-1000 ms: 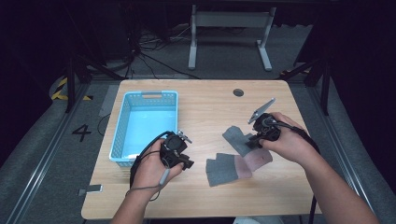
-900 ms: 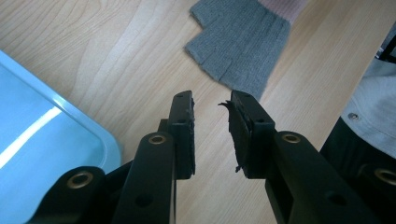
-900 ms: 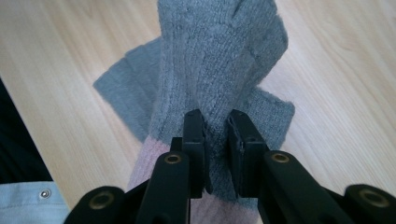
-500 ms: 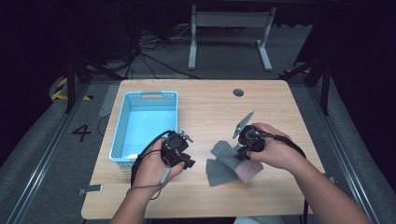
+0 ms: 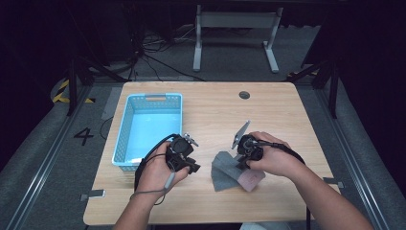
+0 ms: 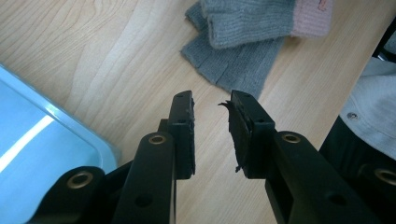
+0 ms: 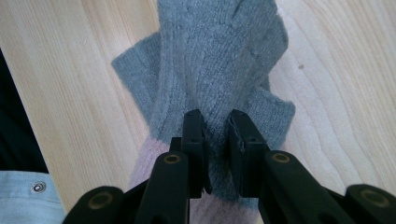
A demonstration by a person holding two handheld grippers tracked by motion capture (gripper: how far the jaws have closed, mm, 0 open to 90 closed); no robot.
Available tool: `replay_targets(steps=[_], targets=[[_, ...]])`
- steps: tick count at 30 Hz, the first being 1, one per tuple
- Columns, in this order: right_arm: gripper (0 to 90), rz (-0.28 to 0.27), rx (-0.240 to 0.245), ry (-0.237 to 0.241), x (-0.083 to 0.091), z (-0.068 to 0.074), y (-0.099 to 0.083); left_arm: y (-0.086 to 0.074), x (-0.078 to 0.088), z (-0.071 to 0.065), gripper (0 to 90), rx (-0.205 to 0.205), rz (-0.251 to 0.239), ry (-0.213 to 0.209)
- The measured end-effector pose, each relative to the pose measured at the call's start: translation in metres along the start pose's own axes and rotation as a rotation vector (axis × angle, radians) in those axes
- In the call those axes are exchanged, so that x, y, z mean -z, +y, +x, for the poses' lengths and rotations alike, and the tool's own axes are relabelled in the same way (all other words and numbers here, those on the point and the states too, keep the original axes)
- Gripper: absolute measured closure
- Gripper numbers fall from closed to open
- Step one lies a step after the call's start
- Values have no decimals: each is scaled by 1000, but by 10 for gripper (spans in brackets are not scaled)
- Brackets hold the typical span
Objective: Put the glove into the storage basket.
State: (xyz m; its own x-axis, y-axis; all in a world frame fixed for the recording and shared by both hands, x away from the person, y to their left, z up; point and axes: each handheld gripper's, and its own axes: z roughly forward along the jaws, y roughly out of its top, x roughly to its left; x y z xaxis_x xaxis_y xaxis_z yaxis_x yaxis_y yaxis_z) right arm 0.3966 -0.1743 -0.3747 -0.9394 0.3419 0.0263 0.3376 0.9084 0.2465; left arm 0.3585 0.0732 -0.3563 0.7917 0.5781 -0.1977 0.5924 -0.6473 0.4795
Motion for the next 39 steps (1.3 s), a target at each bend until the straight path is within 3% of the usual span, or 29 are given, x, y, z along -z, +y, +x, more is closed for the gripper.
replay_targets(steps=[9, 19, 28, 39], targets=[[771, 7, -8, 11, -13, 3, -2, 0, -1, 0, 713, 0, 6, -4], [677, -5, -8, -4, -27, 5, -8, 2, -3, -2, 713, -5, 11, -10], [651, -85, -48, -26, -12, 10, -18, 8, -10, -4, 711, -23, 22, -23], [637, -171, -140, -51, 8, 11, -51, 15, -18, -8, 709, -52, 46, -48]])
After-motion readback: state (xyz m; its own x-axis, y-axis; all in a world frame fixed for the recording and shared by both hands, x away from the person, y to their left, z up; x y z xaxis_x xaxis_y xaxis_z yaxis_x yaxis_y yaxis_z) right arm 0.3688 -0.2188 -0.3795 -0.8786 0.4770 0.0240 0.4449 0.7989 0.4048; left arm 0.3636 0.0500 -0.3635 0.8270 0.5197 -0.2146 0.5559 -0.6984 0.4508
